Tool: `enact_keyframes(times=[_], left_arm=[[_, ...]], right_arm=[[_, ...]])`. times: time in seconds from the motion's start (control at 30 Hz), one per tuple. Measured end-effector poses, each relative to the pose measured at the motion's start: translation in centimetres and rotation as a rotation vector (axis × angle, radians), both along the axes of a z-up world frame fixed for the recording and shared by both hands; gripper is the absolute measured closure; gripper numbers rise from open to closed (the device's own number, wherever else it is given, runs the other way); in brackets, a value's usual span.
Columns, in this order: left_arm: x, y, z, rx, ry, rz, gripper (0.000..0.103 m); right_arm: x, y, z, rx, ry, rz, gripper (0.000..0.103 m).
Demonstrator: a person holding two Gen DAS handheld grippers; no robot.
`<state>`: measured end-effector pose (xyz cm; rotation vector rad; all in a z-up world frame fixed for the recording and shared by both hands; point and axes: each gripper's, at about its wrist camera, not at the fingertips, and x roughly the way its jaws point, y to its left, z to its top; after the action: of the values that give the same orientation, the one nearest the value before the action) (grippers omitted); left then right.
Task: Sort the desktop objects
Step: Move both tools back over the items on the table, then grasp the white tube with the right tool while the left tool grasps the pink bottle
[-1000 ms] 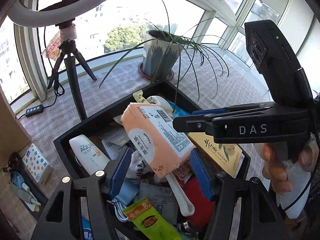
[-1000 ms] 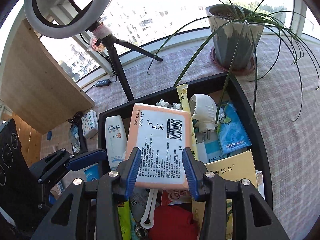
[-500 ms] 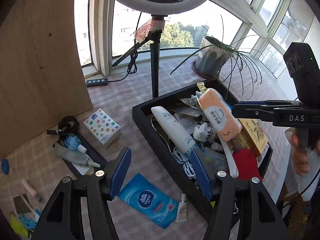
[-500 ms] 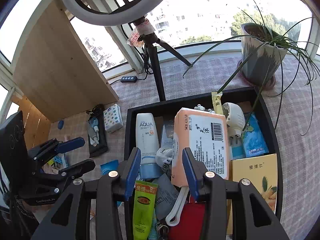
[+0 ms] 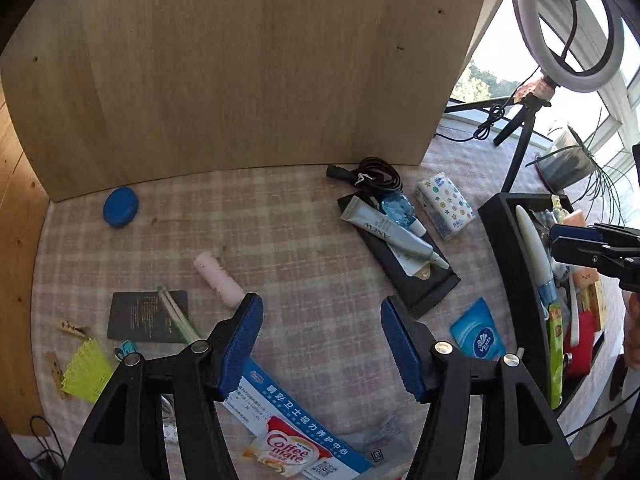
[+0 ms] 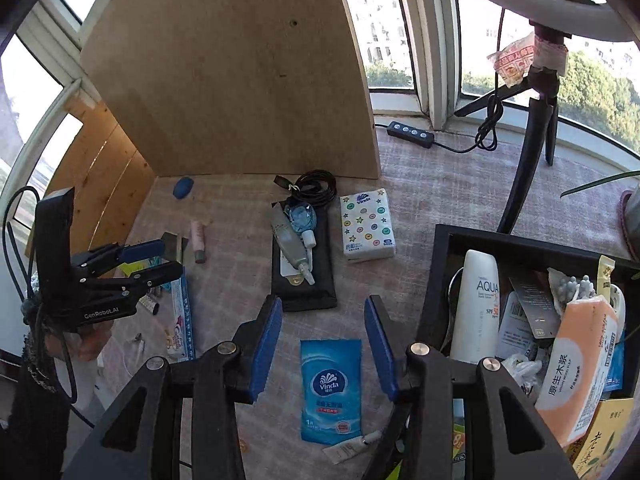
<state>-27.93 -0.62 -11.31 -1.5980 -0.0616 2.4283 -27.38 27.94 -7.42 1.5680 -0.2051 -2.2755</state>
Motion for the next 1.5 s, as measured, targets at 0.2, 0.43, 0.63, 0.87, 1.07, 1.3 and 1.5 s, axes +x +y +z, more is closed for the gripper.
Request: enact_keyframes(times=[0.2, 0.43, 0.63, 0.87, 1.07, 1.3, 1.5], left_arm=[[-1.8, -4.1, -2.2, 0.017, -0.049, 0.071, 0.038], [-3.4, -5.7, -4.7, 0.048, -0.097, 0.124, 0.038], [-4.4, -6.3, -6.7, 0.066, -0.139, 0.162, 0.037], [-5.3, -5.9, -7.9, 0.049, -0.164, 0.161, 0.043], [-5.3, -5.1, -8.8, 0.04, -0.191, 0.23, 0.062], [-4.9, -4.6, -8.5, 0.002, -0.173, 0.232, 0.081], [-4.3, -4.5, -8.4, 0.004, -0.167, 0.241, 0.081]], right_arm=[[-3.8, -6.8, -3.3, 0.039, -0.058, 0.127, 0.065], [-7.8, -10.0, -7.6, 0.045, -0.15, 0.145, 0.065], [-9.2, -10.7, -9.9, 0.118, -0.176, 0.149, 0.065], [-9.3, -10.9, -10.8, 0.142, -0.185, 0.153, 0.064], [-8.8, -11.7, -10.8, 0.19, -0.167, 0.171, 0.064], [-8.1, -12.2, -10.9, 0.226, -0.154, 0.172, 0.079], [-7.6, -11.8, -10.9, 0.188, -0.157, 0.148, 0.08]])
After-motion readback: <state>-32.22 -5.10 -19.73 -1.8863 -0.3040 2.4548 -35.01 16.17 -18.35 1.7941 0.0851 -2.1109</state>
